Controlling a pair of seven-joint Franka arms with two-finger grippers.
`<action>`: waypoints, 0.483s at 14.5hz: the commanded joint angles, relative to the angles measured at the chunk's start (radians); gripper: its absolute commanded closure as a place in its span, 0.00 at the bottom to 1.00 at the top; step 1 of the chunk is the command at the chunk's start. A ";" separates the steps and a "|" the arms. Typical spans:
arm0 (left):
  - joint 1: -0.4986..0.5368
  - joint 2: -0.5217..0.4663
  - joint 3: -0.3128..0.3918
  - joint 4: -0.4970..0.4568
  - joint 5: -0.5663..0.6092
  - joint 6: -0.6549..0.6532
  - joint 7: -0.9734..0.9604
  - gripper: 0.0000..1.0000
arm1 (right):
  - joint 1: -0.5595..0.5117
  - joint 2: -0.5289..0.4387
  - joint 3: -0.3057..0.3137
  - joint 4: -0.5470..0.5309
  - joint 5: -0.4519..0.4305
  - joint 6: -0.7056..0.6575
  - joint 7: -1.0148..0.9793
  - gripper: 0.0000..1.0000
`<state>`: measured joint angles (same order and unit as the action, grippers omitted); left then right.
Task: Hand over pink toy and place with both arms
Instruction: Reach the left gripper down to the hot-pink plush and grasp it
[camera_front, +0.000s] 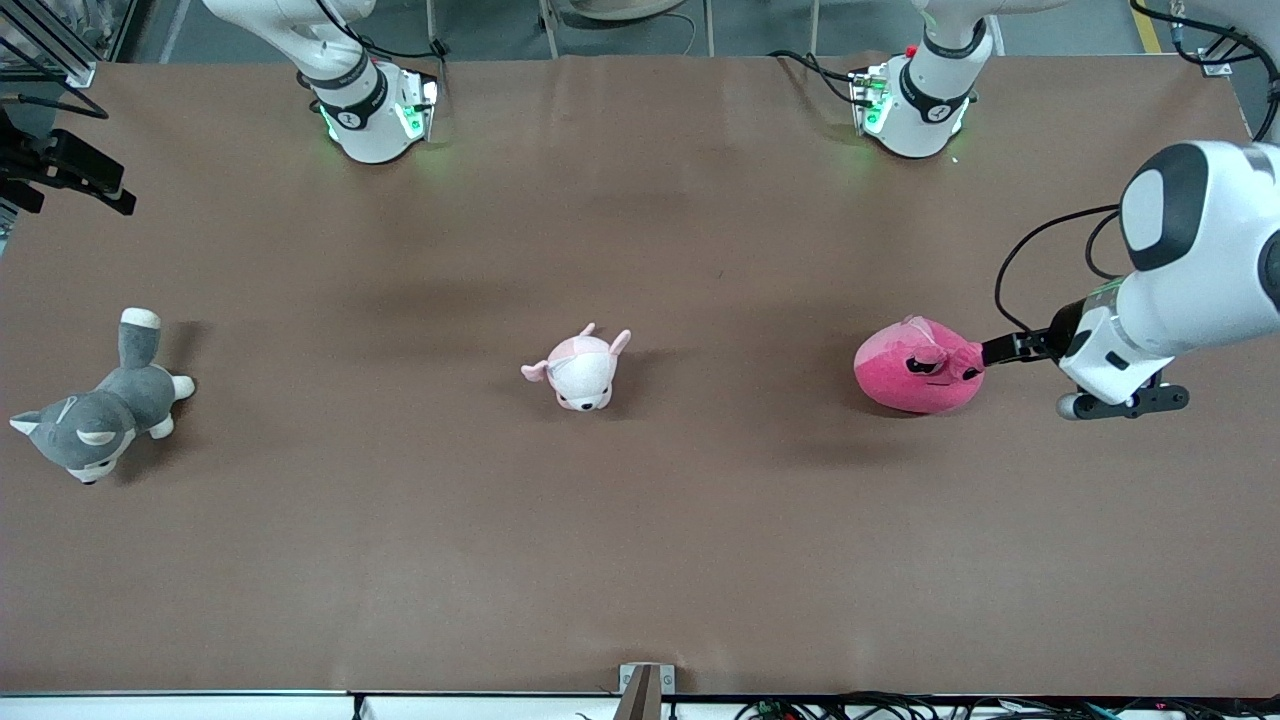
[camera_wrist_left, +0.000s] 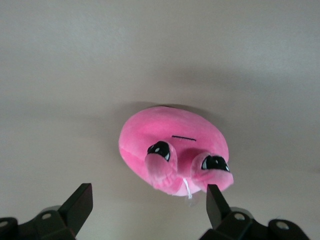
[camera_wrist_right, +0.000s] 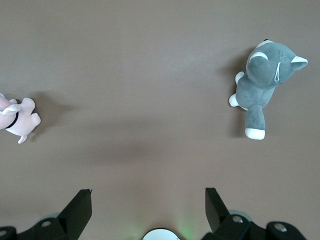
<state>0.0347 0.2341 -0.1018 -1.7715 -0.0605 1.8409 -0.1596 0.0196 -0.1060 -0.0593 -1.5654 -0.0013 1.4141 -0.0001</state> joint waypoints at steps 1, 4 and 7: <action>0.010 0.025 -0.006 -0.023 -0.030 0.040 -0.008 0.00 | 0.005 -0.017 0.001 -0.009 -0.017 0.002 -0.006 0.00; 0.010 0.028 -0.006 -0.084 -0.030 0.112 -0.008 0.00 | 0.002 -0.006 0.000 -0.004 -0.019 0.008 0.002 0.00; 0.010 0.034 -0.006 -0.115 -0.028 0.127 -0.008 0.00 | -0.006 0.009 -0.004 -0.004 -0.017 0.012 -0.003 0.00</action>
<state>0.0389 0.2827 -0.1019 -1.8522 -0.0770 1.9451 -0.1601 0.0190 -0.0998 -0.0618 -1.5640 -0.0013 1.4169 0.0001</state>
